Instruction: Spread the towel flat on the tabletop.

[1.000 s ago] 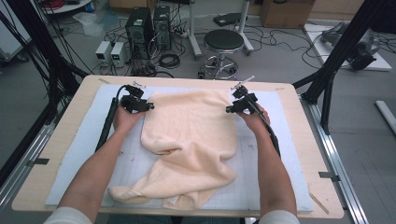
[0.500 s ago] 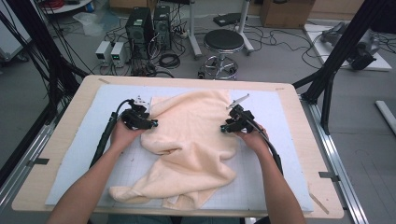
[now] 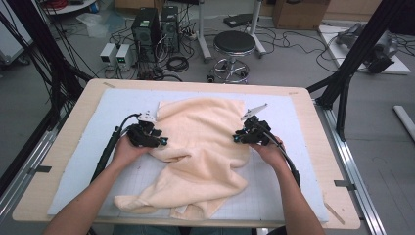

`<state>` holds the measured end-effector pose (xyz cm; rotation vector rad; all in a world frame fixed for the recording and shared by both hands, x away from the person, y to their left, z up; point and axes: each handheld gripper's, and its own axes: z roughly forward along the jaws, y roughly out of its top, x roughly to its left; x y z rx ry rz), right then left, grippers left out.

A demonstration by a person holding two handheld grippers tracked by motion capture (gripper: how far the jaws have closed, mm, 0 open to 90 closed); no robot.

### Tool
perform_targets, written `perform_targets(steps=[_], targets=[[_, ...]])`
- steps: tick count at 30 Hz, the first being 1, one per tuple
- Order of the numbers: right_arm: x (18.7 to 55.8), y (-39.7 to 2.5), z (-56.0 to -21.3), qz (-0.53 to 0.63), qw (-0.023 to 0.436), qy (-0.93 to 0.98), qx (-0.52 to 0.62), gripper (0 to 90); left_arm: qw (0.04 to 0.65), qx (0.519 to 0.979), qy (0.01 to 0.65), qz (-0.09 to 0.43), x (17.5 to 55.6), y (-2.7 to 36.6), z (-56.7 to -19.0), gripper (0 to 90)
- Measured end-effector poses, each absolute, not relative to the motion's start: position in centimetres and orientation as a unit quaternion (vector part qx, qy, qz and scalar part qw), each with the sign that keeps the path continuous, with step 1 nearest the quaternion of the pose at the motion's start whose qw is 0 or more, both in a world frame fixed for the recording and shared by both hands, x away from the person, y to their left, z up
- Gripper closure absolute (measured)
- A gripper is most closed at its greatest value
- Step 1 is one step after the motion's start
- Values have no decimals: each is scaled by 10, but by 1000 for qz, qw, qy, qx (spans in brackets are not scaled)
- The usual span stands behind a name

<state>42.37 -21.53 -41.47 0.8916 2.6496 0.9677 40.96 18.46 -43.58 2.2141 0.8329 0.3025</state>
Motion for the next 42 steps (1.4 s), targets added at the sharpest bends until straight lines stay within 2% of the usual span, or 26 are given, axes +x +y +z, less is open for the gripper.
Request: perform_targets(steps=[2,4,5,9,13,15,16,17,18,19,21,22,25,29,32,34,36,38,39,40,41,42], targets=[[423,-214,-419,307,81,899,303,735,371,860,328,121,408,186,-435,595],[422,-212,-424,297,75,905,297,827,370,866,322,103,406,187,-433,780],[418,-212,-423,299,76,907,286,848,363,870,317,104,404,187,-432,836],[401,-212,-411,307,58,911,269,854,363,880,294,86,390,191,-425,856],[371,-215,-401,313,40,917,243,851,385,878,281,48,369,207,-416,857],[359,-217,-403,315,9,921,230,825,391,880,270,20,358,212,-413,855],[353,-217,-403,315,4,922,223,756,391,882,263,20,354,213,-412,847],[350,-217,-402,319,-1,922,219,626,396,879,264,27,353,214,-410,809],[349,-219,-399,324,7,919,225,613,406,873,267,32,354,216,-407,752],[349,-222,-396,332,27,916,224,613,416,867,272,42,358,218,-405,734],[358,-230,-392,353,66,902,240,582,434,850,289,71,367,219,-403,671],[364,-233,-392,360,76,895,252,576,445,836,304,101,378,220,-404,653],[395,-236,-395,364,129,875,291,523,441,822,337,130,402,215,-409,624],[429,-232,-402,352,152,867,318,508,417,811,377,160,433,205,-418,574],[450,-229,-414,329,143,870,339,506,389,816,391,173,449,198,-425,551],[456,-227,-423,312,147,874,343,521,374,818,400,175,455,197,-429,523],[459,-227,-431,309,130,872,358,556,359,825,405,165,460,196,-438,529],[460,-230,-431,316,120,865,371,629,368,819,409,164,461,197,-439,548],[460,-230,-430,317,116,867,366,714,367,819,408,165,461,197,-439,590],[460,-229,-430,317,113,871,359,808,376,823,398,149,462,198,-438,681],[460,-227,-429,317,105,876,348,855,372,824,399,155,461,195,-438,839],[461,-226,-428,312,107,879,345,860,361,829,396,162,462,192,-437,850]])
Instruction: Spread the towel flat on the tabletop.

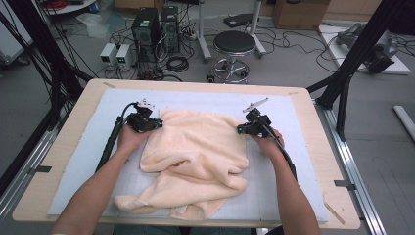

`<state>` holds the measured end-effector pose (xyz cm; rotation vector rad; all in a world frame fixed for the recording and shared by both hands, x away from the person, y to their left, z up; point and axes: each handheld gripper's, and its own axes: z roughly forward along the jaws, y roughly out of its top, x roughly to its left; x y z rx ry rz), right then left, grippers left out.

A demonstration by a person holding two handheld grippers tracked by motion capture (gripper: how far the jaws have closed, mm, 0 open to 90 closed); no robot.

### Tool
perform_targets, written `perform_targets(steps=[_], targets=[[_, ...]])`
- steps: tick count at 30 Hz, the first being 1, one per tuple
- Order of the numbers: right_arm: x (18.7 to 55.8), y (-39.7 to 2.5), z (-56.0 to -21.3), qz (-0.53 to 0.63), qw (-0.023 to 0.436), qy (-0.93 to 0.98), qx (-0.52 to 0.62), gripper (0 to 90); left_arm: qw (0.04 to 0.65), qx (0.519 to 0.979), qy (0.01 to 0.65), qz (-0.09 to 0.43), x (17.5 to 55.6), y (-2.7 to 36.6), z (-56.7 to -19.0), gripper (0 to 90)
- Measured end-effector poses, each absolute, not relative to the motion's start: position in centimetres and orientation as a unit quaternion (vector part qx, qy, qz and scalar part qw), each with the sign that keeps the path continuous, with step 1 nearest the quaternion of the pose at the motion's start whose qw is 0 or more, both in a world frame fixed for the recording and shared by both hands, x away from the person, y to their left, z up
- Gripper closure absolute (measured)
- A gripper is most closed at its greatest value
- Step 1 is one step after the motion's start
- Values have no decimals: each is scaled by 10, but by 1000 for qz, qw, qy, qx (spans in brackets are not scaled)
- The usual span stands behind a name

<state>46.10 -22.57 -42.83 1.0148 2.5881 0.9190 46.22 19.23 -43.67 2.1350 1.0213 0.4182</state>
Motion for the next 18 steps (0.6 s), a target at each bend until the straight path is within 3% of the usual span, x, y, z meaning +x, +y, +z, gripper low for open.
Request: perform_targets(steps=[2,7,8,9,11,12,14,18], targets=[[466,-223,-424,299,105,885,341,865,341,832,394,189,466,188,-432,862],[500,-219,-376,307,189,868,342,864,380,783,418,262,494,188,-391,863],[508,-218,-364,317,217,858,341,838,380,775,422,277,501,188,-383,859],[516,-217,-357,324,234,847,350,720,368,772,435,280,508,188,-381,806],[529,-216,-359,310,213,845,380,559,347,776,464,248,515,191,-386,567],[529,-214,-365,292,217,850,382,528,335,787,461,238,515,193,-391,536],[527,-215,-377,286,178,860,383,515,343,793,454,217,508,201,-403,516],[506,-221,-393,296,165,863,376,519,351,798,449,197,491,210,-412,514]])
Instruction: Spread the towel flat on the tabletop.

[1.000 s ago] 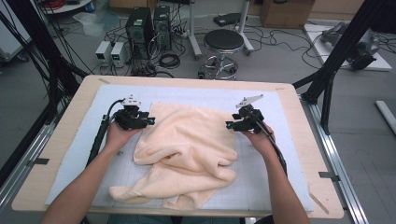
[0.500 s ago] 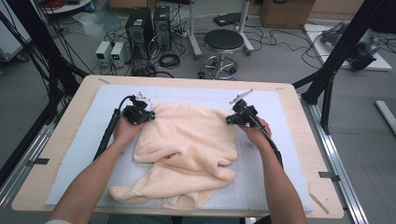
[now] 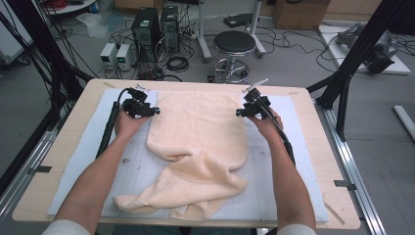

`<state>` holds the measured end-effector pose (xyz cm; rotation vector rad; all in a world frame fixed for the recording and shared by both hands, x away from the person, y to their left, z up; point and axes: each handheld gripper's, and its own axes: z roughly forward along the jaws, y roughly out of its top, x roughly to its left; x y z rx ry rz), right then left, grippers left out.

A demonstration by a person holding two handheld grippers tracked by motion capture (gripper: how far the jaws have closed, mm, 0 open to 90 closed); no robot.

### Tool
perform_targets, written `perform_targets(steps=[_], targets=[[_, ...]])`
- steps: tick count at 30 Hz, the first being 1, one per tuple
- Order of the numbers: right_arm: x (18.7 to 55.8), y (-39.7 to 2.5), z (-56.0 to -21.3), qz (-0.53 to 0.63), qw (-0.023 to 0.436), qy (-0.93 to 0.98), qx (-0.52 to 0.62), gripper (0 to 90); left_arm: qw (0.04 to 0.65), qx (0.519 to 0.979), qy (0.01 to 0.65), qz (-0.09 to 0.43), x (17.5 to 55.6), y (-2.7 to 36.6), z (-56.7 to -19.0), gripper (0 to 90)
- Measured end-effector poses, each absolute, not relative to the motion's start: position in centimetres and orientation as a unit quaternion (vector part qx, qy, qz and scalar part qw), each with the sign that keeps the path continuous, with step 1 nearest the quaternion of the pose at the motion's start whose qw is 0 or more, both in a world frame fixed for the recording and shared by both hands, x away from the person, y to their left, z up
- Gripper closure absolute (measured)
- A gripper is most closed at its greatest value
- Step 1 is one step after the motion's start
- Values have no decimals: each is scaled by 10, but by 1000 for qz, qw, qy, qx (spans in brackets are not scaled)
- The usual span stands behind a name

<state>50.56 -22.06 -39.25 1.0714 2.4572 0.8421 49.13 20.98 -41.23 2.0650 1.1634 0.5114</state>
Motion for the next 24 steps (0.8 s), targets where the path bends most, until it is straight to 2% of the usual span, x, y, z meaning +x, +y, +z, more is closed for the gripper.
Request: perform_targets(steps=[1,3,6,11,24], targets=[[502,-221,-395,286,148,866,383,482,363,796,444,194,486,210,-412,514],[494,-221,-395,286,122,873,377,473,377,798,431,188,476,210,-409,513],[475,-218,-390,317,140,869,354,485,397,802,407,182,458,205,-403,511],[443,-219,-382,365,130,858,337,468,417,812,369,172,428,203,-398,504],[362,-219,-385,388,126,866,291,432,436,828,316,154,339,215,-409,500]])
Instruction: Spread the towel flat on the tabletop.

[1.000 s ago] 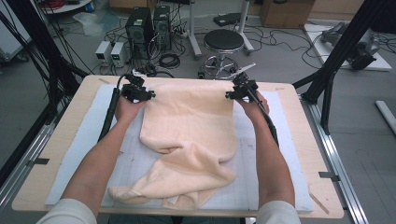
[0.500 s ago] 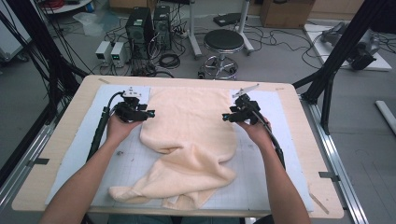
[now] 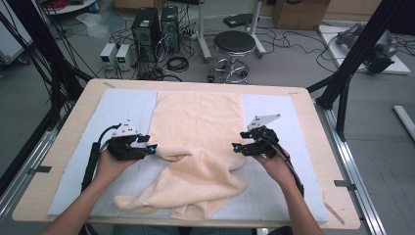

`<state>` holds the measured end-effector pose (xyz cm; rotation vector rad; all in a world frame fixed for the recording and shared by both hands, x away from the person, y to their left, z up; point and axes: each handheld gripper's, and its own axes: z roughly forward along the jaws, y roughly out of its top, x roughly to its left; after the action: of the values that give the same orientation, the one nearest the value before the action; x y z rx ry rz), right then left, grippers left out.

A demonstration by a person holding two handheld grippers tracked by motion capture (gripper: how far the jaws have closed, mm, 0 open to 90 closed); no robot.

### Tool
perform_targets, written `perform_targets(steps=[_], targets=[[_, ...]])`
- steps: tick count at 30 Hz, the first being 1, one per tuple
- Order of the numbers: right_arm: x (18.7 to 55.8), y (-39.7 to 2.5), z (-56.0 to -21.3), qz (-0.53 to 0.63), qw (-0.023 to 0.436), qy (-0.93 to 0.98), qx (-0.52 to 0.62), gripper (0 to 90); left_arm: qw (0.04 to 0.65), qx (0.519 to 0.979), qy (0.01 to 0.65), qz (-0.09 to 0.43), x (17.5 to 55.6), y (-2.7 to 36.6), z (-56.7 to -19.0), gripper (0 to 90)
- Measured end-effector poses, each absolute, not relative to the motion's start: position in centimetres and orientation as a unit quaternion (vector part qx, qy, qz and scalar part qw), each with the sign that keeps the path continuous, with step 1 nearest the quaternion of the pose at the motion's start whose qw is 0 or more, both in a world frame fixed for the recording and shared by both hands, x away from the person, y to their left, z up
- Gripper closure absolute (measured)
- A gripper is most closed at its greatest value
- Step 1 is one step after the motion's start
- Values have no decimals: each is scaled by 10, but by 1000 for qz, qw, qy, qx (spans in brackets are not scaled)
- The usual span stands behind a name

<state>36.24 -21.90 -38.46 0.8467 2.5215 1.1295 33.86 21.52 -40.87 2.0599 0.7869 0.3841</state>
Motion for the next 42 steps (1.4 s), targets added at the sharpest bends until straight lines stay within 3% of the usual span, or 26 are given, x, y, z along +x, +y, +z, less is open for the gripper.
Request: perform_targets(steps=[10,17,20,30,32,35,38,42], targets=[[330,-210,-385,391,102,875,266,411,434,845,284,126,308,204,-411,501],[312,-208,-385,382,103,886,242,475,426,863,254,99,306,191,-416,684],[316,-214,-394,372,101,887,253,500,424,861,266,90,316,189,-421,699],[334,-201,-418,329,98,908,242,614,397,857,312,104,337,164,-431,592],[336,-197,-421,322,92,910,244,633,391,856,319,113,339,158,-433,619],[338,-195,-423,324,84,911,239,730,388,856,318,127,340,155,-434,800],[339,-196,-423,327,77,912,237,830,390,857,315,115,340,163,-428,843],[342,-204,-421,329,80,908,245,855,401,856,307,108,335,182,-415,848]])
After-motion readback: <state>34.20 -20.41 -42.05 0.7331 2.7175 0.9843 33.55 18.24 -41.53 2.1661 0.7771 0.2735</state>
